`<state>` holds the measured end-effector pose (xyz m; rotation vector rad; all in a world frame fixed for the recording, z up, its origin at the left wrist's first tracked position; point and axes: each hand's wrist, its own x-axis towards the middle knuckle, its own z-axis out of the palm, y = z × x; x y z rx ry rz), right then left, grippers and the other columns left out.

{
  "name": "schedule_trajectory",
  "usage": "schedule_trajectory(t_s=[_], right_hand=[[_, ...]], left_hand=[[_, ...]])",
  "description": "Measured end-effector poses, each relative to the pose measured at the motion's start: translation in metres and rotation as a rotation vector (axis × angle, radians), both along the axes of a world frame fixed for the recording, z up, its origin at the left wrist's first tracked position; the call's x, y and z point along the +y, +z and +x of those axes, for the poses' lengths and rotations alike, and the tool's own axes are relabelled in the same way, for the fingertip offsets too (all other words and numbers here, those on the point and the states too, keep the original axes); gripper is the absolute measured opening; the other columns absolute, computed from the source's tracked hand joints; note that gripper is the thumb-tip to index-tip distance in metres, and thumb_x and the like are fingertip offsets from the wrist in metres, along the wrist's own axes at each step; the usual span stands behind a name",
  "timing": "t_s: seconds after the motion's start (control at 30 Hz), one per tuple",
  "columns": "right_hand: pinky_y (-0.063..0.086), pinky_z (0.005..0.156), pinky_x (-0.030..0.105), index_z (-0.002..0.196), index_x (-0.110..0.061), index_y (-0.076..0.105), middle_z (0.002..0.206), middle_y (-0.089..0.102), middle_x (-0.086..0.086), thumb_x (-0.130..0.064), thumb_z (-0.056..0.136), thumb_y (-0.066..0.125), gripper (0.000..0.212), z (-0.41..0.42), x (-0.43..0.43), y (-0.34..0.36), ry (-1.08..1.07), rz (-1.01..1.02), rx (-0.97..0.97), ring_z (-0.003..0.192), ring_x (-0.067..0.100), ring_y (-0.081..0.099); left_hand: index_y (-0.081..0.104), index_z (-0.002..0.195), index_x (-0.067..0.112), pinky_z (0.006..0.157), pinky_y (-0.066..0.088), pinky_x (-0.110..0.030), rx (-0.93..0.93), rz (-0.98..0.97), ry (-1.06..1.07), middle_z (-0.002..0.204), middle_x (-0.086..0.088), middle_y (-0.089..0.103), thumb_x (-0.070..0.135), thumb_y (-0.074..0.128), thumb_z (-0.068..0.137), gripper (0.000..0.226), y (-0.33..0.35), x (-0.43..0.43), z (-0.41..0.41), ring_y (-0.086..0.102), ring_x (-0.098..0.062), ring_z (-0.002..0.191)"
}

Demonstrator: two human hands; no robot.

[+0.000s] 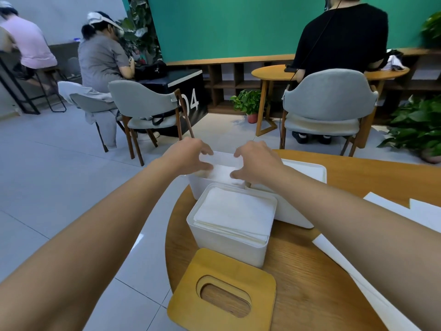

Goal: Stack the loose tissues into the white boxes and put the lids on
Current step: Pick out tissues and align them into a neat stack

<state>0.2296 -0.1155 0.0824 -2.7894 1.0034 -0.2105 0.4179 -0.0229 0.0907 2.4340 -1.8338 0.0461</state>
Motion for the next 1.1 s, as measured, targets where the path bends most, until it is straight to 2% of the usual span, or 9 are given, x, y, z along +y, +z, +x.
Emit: schedule_trajectory(t_s=[0.13,0.2,0.27,0.33,0.5,0.63,0.77,0.9,1.1], right_hand=[[0.039,0.114,0.046,0.157,-0.023,0.042,0.159,0.043,0.002,-0.049,0.093,0.073,0.075,-0.034,0.006,0.012,0.055,0.1,-0.168,0.148,0.027,0.033],[0.029,0.122,0.044,0.163,-0.026,0.031,0.168,0.032,-0.002,-0.052,0.094,0.071,0.084,-0.06,0.01,0.014,0.095,0.161,-0.207,0.155,0.023,0.025],[0.025,0.125,0.043,0.165,-0.029,0.023,0.172,0.024,-0.006,-0.055,0.094,0.069,0.088,-0.088,0.012,0.013,0.105,0.158,-0.217,0.158,0.02,0.02],[0.025,0.125,0.042,0.166,-0.031,0.021,0.172,0.021,-0.008,-0.057,0.095,0.068,0.089,-0.117,0.014,0.012,0.085,0.133,-0.233,0.158,0.017,0.018],[0.024,0.125,0.041,0.165,-0.03,0.024,0.172,0.023,-0.009,-0.052,0.096,0.068,0.085,-0.197,0.021,0.015,0.014,0.101,-0.276,0.158,0.016,0.019],[0.023,0.125,0.041,0.165,-0.029,0.026,0.171,0.025,-0.007,-0.051,0.096,0.069,0.084,-0.266,0.021,0.004,-0.074,0.128,-0.264,0.159,0.017,0.019],[0.021,0.127,0.041,0.164,-0.031,0.026,0.172,0.022,-0.009,-0.054,0.095,0.069,0.085,-0.328,0.02,-0.027,-0.15,0.156,-0.174,0.159,0.016,0.016],[0.02,0.128,0.042,0.165,-0.031,0.025,0.172,0.02,-0.01,-0.055,0.094,0.069,0.087,-0.372,0.017,-0.056,-0.195,0.177,-0.115,0.159,0.014,0.014],[0.022,0.127,0.041,0.163,-0.033,0.028,0.17,0.025,-0.013,-0.055,0.093,0.069,0.084,-0.402,0.014,-0.081,-0.259,0.203,-0.136,0.157,0.012,0.019]], left_hand=[[0.04,0.161,0.027,0.12,0.032,-0.04,0.061,-0.115,-0.08,0.165,0.001,0.039,0.061,0.066,0.095,0.078,0.018,0.012,-0.027,0.035,-0.022,0.151],[0.024,0.167,0.03,0.127,0.02,-0.044,0.097,-0.126,-0.107,0.174,0.007,0.02,0.069,0.054,0.096,0.086,0.025,0.018,-0.049,0.019,-0.018,0.159],[0.015,0.168,0.03,0.127,0.013,-0.039,0.146,-0.127,-0.152,0.176,0.01,0.011,0.071,0.048,0.097,0.089,0.03,0.022,-0.075,0.011,-0.014,0.16],[0.012,0.169,0.029,0.127,0.011,-0.034,0.188,-0.121,-0.2,0.176,0.01,0.009,0.072,0.046,0.095,0.092,0.033,0.022,-0.105,0.01,-0.012,0.161],[0.014,0.168,0.034,0.131,0.017,-0.043,0.25,-0.153,-0.319,0.176,0.01,0.01,0.084,0.041,0.091,0.096,0.028,0.015,-0.171,0.012,-0.013,0.161],[0.018,0.167,0.036,0.13,0.017,-0.044,0.271,-0.148,-0.381,0.175,0.012,0.013,0.078,0.047,0.092,0.09,0.011,0.001,-0.224,0.013,-0.013,0.16],[0.02,0.167,0.034,0.127,0.02,-0.036,0.286,-0.091,-0.441,0.174,0.014,0.014,0.07,0.056,0.095,0.089,-0.018,-0.017,-0.272,0.016,-0.011,0.159],[0.018,0.167,0.036,0.128,0.028,-0.04,0.331,0.005,-0.5,0.174,0.014,0.012,0.065,0.063,0.095,0.089,-0.055,-0.031,-0.313,0.016,-0.011,0.159],[0.016,0.167,0.036,0.13,0.016,-0.043,0.352,0.107,-0.458,0.175,0.011,0.007,0.064,0.067,0.093,0.094,-0.088,-0.049,-0.348,0.005,-0.014,0.162]])
